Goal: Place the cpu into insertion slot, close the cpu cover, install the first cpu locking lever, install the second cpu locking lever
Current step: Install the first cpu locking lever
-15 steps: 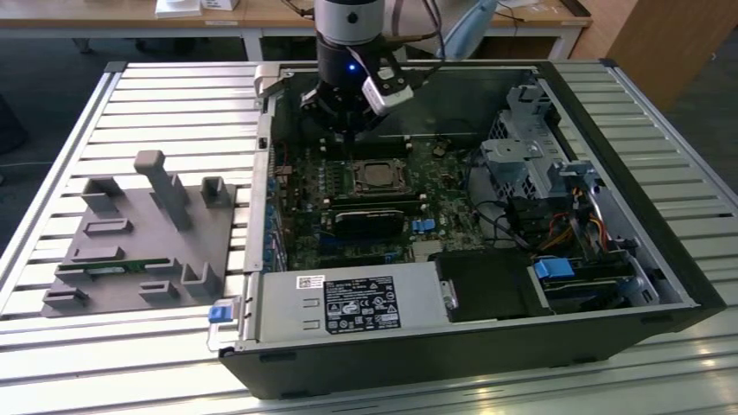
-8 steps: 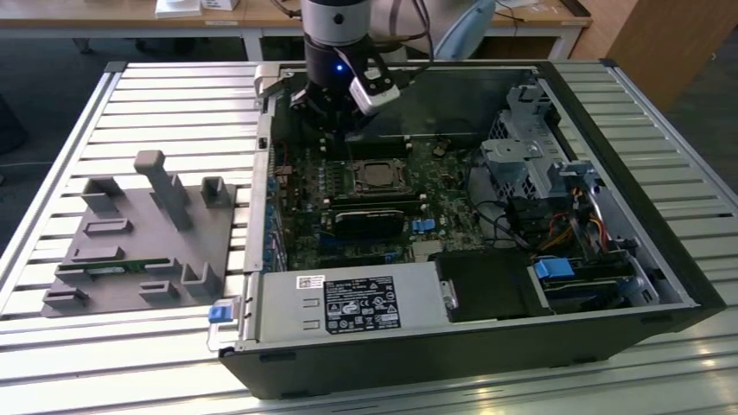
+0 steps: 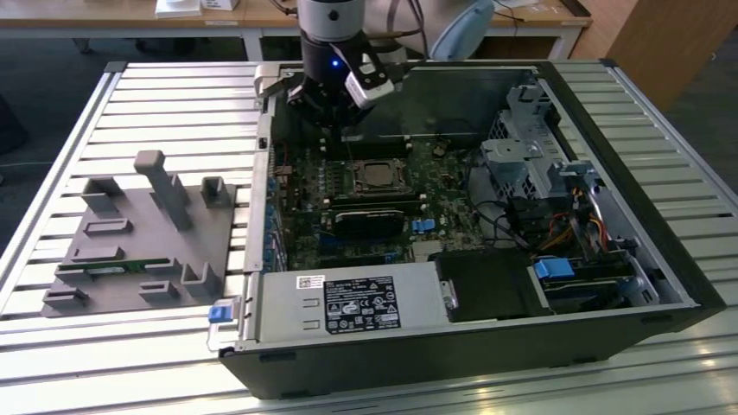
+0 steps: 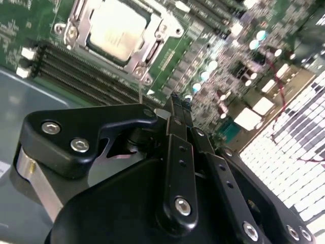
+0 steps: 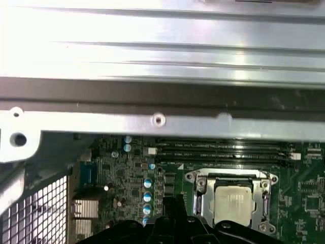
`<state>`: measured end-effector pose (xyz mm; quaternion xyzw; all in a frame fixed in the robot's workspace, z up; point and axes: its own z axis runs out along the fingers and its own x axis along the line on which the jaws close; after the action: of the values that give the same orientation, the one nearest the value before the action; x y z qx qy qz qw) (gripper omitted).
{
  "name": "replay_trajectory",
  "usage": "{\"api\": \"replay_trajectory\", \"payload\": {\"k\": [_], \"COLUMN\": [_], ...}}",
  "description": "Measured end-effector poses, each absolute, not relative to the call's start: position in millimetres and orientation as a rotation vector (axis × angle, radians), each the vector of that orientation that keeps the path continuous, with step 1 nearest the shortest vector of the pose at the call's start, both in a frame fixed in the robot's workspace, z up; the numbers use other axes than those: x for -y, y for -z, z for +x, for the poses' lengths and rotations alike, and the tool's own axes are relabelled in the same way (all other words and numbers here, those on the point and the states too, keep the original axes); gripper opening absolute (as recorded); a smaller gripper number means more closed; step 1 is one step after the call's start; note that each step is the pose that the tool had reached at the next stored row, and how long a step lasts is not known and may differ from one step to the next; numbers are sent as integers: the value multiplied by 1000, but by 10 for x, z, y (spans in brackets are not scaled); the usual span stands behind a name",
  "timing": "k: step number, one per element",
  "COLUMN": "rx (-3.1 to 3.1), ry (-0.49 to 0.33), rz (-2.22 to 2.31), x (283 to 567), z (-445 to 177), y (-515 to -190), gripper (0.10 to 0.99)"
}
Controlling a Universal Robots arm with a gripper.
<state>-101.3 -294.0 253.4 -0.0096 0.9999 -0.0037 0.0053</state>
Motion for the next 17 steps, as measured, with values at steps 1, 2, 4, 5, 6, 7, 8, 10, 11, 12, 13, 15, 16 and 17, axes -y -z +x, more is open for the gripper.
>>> {"api": "replay_trajectory", "payload": {"k": [1,2,4,5,6,7,8,10,11,12,13,15,16,17], "rx": [-3131,-3131,-3131,-3131,-3131,-3131,-3131,-3131,-3131,-3131,-3131,-3132,-3132,-3132], "ry": [12,12,12,12,12,12,12,12,12,12,11,12,12,12], "rz": [-33,-35,-37,-37,-38,-38,-39,-39,-40,-40,-40,-41,-41,-41], "x": [2917,2897,2874,2871,2869,2868,2865,2860,2858,2855,2853,2848,2846,2844], "z": [-1013,-1012,-1002,-983,-961,-933,-905,-854,-827,-795,-761,-692,-658,-619], "y": [-2531,-2527,-2523,-2522,-2520,-2518,-2515,-2506,-2500,-2493,-2486,-2471,-2463,-2455], "gripper": [118,118,118,118,118,118,118,118,118,118,118,118,118,118]}}
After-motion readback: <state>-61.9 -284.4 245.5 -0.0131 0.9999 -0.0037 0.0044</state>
